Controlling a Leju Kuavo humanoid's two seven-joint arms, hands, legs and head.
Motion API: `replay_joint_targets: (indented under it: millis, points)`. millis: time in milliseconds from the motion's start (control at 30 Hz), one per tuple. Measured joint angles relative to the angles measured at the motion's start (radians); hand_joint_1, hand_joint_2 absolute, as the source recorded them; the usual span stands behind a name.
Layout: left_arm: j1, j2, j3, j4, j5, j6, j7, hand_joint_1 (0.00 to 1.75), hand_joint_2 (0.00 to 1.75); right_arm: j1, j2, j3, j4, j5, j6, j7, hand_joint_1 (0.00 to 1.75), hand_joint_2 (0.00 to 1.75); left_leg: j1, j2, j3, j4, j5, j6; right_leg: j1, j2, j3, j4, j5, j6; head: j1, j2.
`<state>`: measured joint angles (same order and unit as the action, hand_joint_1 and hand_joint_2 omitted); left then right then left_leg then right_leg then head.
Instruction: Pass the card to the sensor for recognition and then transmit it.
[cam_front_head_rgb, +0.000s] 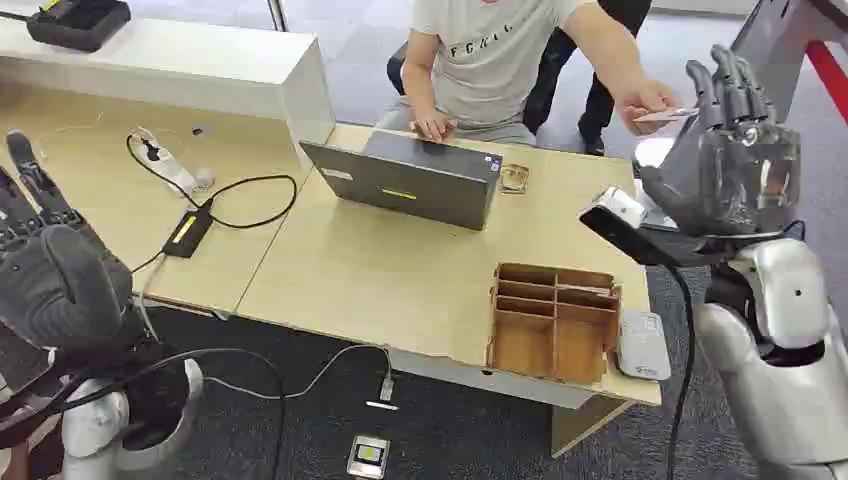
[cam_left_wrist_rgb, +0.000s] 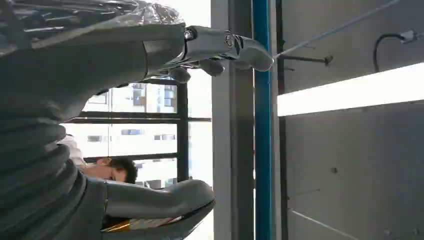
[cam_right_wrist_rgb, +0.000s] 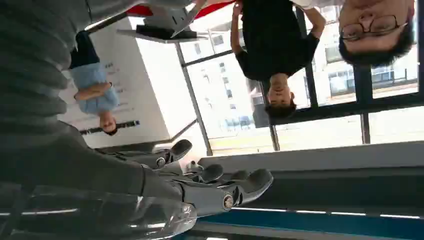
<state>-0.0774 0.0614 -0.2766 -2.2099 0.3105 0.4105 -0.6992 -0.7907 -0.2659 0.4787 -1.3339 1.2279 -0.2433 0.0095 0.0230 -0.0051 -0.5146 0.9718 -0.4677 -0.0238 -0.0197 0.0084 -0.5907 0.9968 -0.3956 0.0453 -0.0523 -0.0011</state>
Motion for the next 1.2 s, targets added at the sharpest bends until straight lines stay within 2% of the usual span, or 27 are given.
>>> replay_joint_targets:
  millis: [167,300,400,467,667,833,867,1200]
  points:
    - [-0.008,-0.007,-0.005,0.001,-0.007,0.030,0.000,0.00,1.75,-0.141,0.053,0.075,0.235,0.041,-0.032,0.000,0.00,1.75,0.000,0.000,0.000,0.000,0.000,0.000,0.000,-0.001,0.000,0.000,0.000,0.000,0.000,0.000]
    - [-0.010,-0.009,-0.006,0.001,-0.011,0.039,0.000,0.00,1.75,-0.202,0.091,0.119,0.374,0.051,-0.044,0.001,0.00,1.75,0.000,0.000,0.000,0.000,0.000,0.000,0.000,-0.001,0.000,0.000,0.000,0.000,0.000,0.000]
    - [-0.009,-0.009,-0.007,0.001,-0.014,0.051,0.000,0.00,1.75,-0.238,0.117,0.150,0.461,0.079,-0.039,0.002,0.00,1.75,0.000,0.000,-0.001,0.000,0.000,0.000,0.000,-0.001,-0.001,0.000,0.000,0.000,0.000,0.000]
    - [-0.008,-0.009,-0.010,0.001,-0.014,0.056,0.000,0.00,1.75,-0.269,0.137,0.179,0.522,0.124,-0.011,0.000,0.00,1.75,0.000,0.000,0.000,0.000,0.000,0.000,0.000,0.000,0.000,0.000,0.000,0.000,0.000,0.000]
    - [-0.001,-0.009,-0.023,0.001,-0.010,0.061,0.000,0.00,1.75,-0.318,0.202,0.268,0.648,0.190,0.016,0.004,0.00,1.75,0.000,0.000,0.000,0.000,0.000,0.000,0.001,-0.001,-0.001,0.000,0.000,0.000,0.000,0.000]
    - [0.008,-0.009,-0.029,0.001,-0.006,0.068,0.000,0.00,1.75,-0.327,0.220,0.298,0.710,0.167,0.019,0.025,0.05,1.75,0.000,0.000,0.000,0.000,0.000,0.000,0.001,-0.001,-0.001,0.000,0.000,0.000,0.000,0.000]
    - [0.008,-0.009,-0.030,0.001,-0.006,0.068,0.000,0.00,1.75,-0.328,0.221,0.301,0.720,0.163,0.024,0.028,1.75,1.75,0.000,0.000,0.000,0.000,0.000,0.000,0.001,-0.001,-0.001,0.000,0.000,0.000,0.000,0.000]
    - [0.008,-0.009,-0.039,0.001,-0.002,0.081,0.000,0.00,1.75,-0.332,0.212,0.319,0.776,0.124,0.034,0.052,1.75,1.75,0.000,0.000,0.001,0.001,0.000,0.000,0.001,0.000,-0.001,0.000,0.000,0.000,0.000,0.000]
